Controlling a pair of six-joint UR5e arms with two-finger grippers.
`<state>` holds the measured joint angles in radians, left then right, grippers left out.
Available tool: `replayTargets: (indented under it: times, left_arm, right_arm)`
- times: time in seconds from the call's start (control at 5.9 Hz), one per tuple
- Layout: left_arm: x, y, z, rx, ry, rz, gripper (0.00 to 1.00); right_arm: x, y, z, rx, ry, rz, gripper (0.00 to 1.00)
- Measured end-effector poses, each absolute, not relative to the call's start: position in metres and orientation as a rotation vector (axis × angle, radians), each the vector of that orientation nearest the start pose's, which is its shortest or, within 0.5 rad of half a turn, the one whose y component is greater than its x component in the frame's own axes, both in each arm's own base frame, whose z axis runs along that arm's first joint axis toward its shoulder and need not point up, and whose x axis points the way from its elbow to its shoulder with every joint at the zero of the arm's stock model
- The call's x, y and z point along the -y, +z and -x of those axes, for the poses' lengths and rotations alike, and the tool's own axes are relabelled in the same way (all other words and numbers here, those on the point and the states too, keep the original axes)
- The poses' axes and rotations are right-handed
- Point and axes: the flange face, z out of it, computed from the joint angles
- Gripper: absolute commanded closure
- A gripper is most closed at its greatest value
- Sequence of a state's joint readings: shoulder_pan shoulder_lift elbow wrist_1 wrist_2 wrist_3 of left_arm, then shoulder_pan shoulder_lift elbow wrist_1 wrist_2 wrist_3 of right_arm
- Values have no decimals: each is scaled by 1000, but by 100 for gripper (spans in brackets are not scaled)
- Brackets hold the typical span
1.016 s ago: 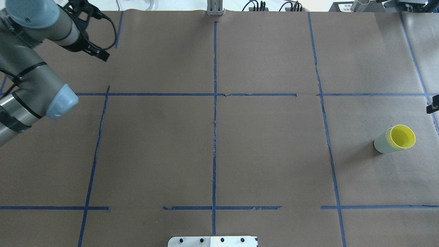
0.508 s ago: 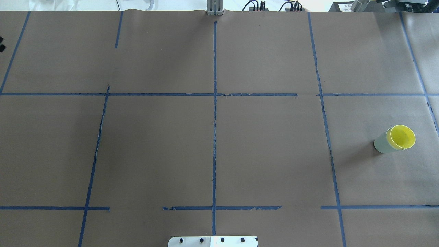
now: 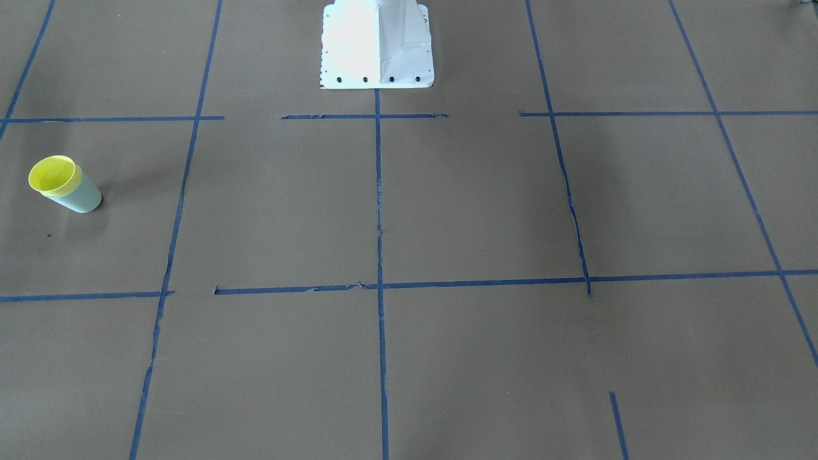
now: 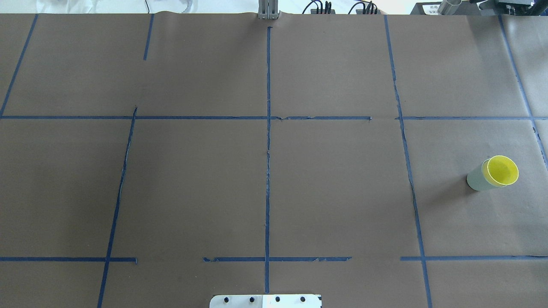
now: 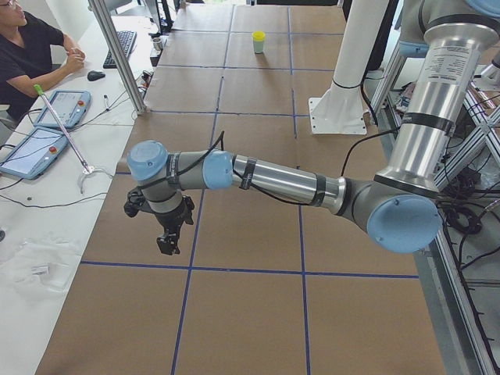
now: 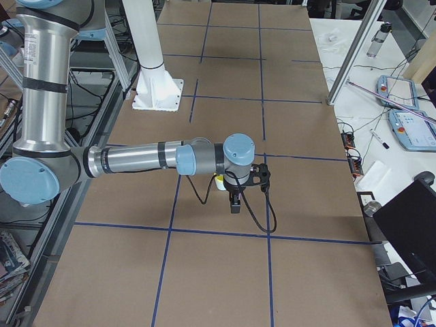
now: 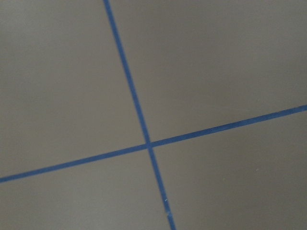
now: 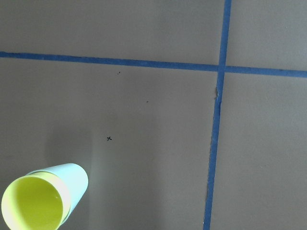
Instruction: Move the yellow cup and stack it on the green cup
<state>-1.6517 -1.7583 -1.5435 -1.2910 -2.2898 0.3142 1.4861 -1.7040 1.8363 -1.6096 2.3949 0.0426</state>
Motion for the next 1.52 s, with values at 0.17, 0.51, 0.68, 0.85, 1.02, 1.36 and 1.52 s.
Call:
replayTargets:
  times: [0.17,0.51,0.68,0.85,1.02,1.36,1.52]
  left_arm:
    - [509,643,127,-743,152,7,0]
    - [475,668,126,-776,111,36,0]
    - [473,667,123,-777,85,43,0]
    - [474,660,117,-772,90,41,0]
    - [475,654,99,-768,110,52,0]
    - [467,655,63,-770,151,91,0]
    - [464,656,59,-773,154,100,0]
  right_arm:
    - [443,592,-22,790,-91,-38,0]
    - [443,595,-21,739,-111,-42,0]
    - [440,596,-20,745,-120,-44,0]
    - [439,596,-20,747,-127,-47,0]
    - [438,595,-20,749,-129,-50,0]
    - [425,598,-20,752,-127,-40,0]
    - [422,599,-21,752,-127,-37,0]
